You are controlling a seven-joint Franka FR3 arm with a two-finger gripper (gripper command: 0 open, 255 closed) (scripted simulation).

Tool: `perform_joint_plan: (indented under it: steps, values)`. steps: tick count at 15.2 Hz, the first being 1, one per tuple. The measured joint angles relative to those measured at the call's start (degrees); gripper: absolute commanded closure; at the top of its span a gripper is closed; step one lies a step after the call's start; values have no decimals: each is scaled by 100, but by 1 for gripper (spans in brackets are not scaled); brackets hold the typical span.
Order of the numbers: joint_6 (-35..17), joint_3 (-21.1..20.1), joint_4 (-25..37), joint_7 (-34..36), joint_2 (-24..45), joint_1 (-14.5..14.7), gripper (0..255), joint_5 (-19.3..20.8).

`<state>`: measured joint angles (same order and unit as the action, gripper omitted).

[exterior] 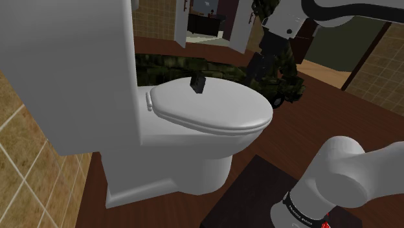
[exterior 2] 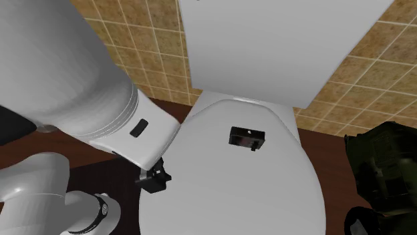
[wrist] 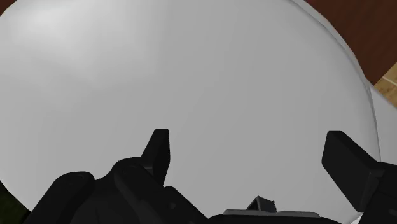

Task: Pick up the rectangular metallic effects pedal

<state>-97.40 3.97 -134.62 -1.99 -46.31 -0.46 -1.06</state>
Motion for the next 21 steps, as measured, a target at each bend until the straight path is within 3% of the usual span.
perform_joint_plan:
  steps: [2, 8, 21]
  values:
    - [-20, -1, 67, -1, 101, 11, 0, -8]
    - [-260, 45, 1093, -85, 1574, 132, 0, -99]
    - [155, 96, 4190, -261, 4717, 277, 0, -391]
